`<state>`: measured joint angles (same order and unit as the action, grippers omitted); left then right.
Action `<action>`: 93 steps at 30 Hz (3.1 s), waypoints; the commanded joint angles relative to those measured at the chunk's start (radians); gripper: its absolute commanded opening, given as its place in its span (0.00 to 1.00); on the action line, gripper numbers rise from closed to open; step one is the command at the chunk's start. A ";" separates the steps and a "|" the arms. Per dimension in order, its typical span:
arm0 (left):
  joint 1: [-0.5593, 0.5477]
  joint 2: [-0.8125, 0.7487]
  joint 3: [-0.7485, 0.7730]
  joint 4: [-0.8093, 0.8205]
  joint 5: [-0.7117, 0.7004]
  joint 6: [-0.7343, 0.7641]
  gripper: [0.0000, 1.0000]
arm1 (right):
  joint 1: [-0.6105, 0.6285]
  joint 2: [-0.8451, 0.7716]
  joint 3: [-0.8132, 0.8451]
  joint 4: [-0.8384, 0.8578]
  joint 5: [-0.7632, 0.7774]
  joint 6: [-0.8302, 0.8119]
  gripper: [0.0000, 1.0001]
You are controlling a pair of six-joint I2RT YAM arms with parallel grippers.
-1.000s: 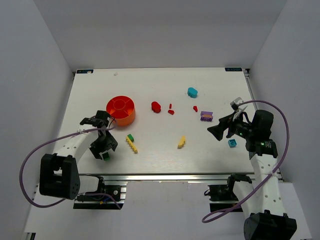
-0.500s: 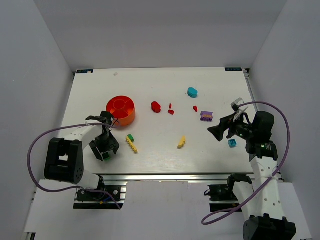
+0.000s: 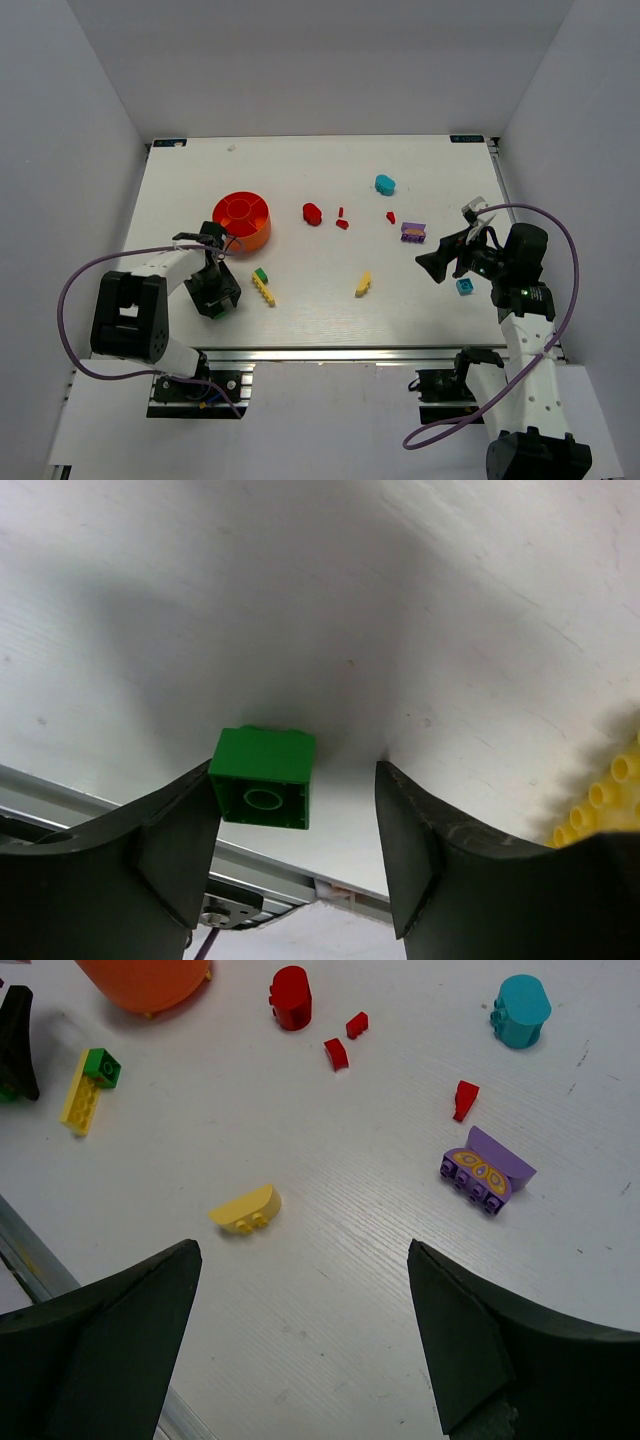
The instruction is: Sort the legos into containers by color
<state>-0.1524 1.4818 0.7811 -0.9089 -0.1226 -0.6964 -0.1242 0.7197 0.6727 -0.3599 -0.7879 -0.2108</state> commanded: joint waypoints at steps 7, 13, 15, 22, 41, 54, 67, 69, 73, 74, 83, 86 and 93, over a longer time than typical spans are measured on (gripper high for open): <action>0.004 -0.050 -0.006 0.048 0.058 0.037 0.50 | -0.003 0.004 -0.001 0.021 -0.005 0.010 0.89; 0.004 -0.159 0.030 0.047 0.098 0.090 0.09 | -0.003 0.012 -0.001 0.019 -0.010 0.007 0.89; -0.007 -0.236 0.063 0.060 0.157 0.150 0.02 | -0.005 0.009 -0.002 0.021 -0.010 0.004 0.89; 0.002 -0.465 0.147 0.221 0.250 0.225 0.00 | 0.000 0.001 -0.015 0.030 -0.036 -0.004 0.82; 0.011 -0.261 0.204 0.536 0.201 0.224 0.12 | -0.002 0.015 -0.027 0.035 -0.030 -0.007 0.79; 0.002 -0.270 0.103 0.585 0.095 0.336 0.24 | -0.003 0.034 -0.025 0.035 -0.031 -0.004 0.80; 0.002 -0.189 0.113 0.631 0.101 0.370 0.46 | -0.002 0.040 -0.027 0.033 -0.031 -0.007 0.81; 0.002 -0.183 0.119 0.634 0.103 0.371 0.52 | -0.002 0.041 -0.027 0.035 -0.031 -0.009 0.81; 0.002 -0.189 0.119 0.634 0.109 0.374 0.62 | -0.002 0.046 -0.027 0.033 -0.031 -0.009 0.81; 0.002 -0.192 0.118 0.636 0.113 0.376 0.67 | -0.003 0.046 -0.027 0.035 -0.031 -0.010 0.81; 0.002 -0.293 0.164 0.599 0.121 0.373 0.55 | 0.003 0.040 -0.027 -0.008 -0.106 -0.108 0.80; 0.002 -0.403 0.181 0.549 0.196 0.347 0.14 | 0.009 0.015 -0.050 -0.063 -0.256 -0.267 0.76; -0.007 -0.653 -0.038 0.386 0.432 0.125 0.28 | 0.079 0.053 -0.026 -0.038 -0.340 -0.285 0.55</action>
<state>-0.1524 0.8822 0.8494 -0.3798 0.1856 -0.4389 -0.0750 0.7448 0.6132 -0.4229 -1.0760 -0.4797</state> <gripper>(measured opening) 0.256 0.565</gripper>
